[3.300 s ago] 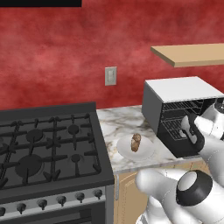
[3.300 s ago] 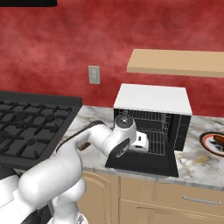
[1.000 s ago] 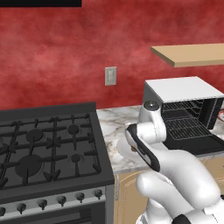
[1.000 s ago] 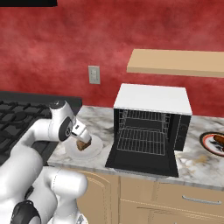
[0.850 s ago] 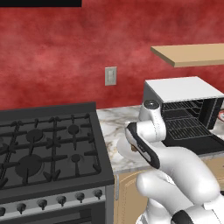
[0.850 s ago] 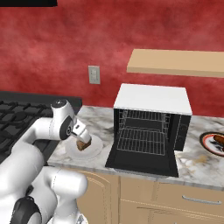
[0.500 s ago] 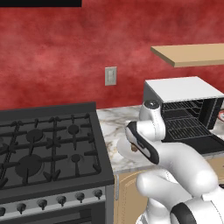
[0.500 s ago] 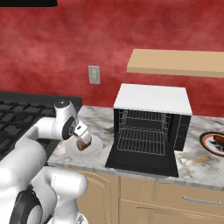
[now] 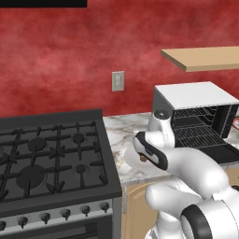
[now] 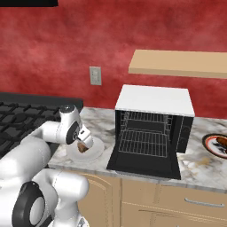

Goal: Open the toaster oven door. Place the bread on the bottom rack in the toaster oven and place the chicken drumstick on the top rack.

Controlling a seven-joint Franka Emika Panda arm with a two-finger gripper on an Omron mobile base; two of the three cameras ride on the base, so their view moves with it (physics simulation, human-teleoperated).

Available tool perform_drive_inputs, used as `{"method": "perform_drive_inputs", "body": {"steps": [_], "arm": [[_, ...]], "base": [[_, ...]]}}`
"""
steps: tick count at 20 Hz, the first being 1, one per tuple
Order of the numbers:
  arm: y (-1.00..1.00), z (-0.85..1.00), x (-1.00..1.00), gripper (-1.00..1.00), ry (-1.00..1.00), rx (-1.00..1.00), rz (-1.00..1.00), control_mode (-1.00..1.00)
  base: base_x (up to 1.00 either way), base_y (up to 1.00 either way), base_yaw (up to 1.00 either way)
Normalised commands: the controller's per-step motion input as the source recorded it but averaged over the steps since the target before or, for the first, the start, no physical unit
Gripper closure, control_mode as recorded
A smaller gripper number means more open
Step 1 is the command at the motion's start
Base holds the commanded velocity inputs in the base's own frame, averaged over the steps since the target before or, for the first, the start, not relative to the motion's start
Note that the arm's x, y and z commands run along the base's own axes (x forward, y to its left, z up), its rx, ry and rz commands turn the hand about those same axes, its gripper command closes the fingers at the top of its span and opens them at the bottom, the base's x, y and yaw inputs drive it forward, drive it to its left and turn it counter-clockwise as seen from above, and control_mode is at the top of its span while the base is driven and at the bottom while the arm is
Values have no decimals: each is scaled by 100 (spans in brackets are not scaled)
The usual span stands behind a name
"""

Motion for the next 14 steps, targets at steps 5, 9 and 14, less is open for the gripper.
{"method": "perform_drive_inputs", "body": {"steps": [5,9,14], "arm": [[6,-14,20,-100,0,0,0,-100],[1,-11,9,-100,0,0,0,-100],[3,-20,11,-100,0,0,0,-100]], "base": [[0,0,0],[0,0,0],[0,0,0]]}}
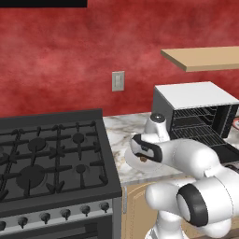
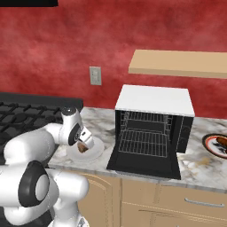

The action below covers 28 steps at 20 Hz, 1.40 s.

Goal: Open the toaster oven door. Place the bread on the bottom rack in the toaster oven and place the chicken drumstick on the top rack.

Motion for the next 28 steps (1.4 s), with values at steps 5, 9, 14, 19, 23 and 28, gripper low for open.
{"method": "perform_drive_inputs", "body": {"steps": [5,9,14,19,23,28], "arm": [[2,-12,7,-100,0,0,0,-100],[0,-12,2,-100,0,0,0,-100],[0,-11,0,-100,0,0,0,-100],[0,-11,1,-100,-1,0,0,-100],[0,-8,1,-100,-3,0,0,-100],[0,-7,0,100,-1,0,0,-100]], "base": [[0,0,0],[0,0,0],[0,0,0],[0,0,0],[0,0,0],[0,0,0]]}}
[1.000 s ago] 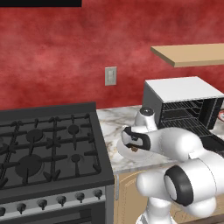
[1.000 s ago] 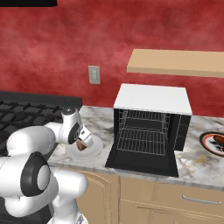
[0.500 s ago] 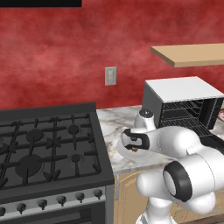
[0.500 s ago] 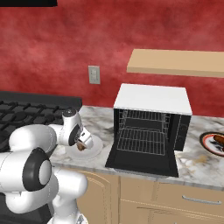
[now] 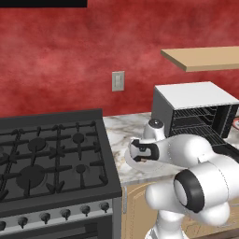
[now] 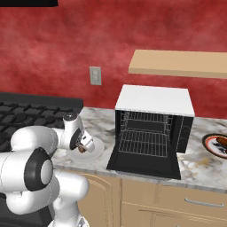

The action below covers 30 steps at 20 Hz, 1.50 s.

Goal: Open the toaster oven door. Place the bread on the bottom rack in the toaster oven and place the chicken drumstick on the top rack.

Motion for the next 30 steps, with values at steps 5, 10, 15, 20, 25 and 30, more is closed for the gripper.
{"method": "perform_drive_inputs", "body": {"steps": [5,10,15,20,25,30], "arm": [[-2,-5,-8,100,0,0,-1,-100],[-19,37,-27,100,-11,5,0,-100],[-28,52,-23,100,-2,13,0,-100],[-31,47,-26,100,-4,9,0,-100],[-30,46,-25,100,0,7,1,-100],[-35,39,-22,100,0,4,0,-100]], "base": [[0,0,0],[0,0,0],[0,0,0],[0,0,0],[0,0,0],[0,0,0]]}}
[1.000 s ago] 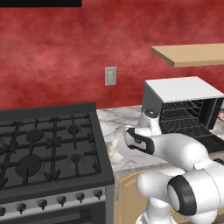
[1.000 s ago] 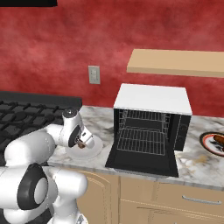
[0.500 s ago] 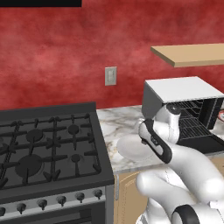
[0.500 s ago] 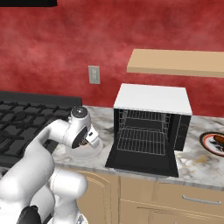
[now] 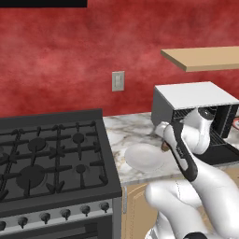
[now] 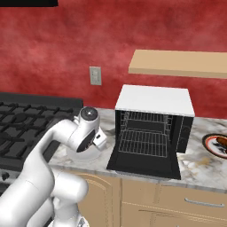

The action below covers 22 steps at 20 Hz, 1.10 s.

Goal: Open the toaster oven door. Place the bread on the bottom rack in the toaster oven and place the chicken drumstick on the top rack.

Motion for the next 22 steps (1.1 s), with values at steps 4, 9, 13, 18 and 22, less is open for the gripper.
{"method": "perform_drive_inputs", "body": {"steps": [4,9,13,18,22], "arm": [[-47,23,-7,100,-1,0,0,-100],[-59,19,2,100,0,0,5,-100],[-57,15,13,100,0,0,13,-100],[-57,3,15,100,0,0,19,-100],[-49,0,9,100,0,0,27,-100]], "base": [[0,0,0],[0,0,0],[0,0,0],[0,0,0],[0,0,0]]}}
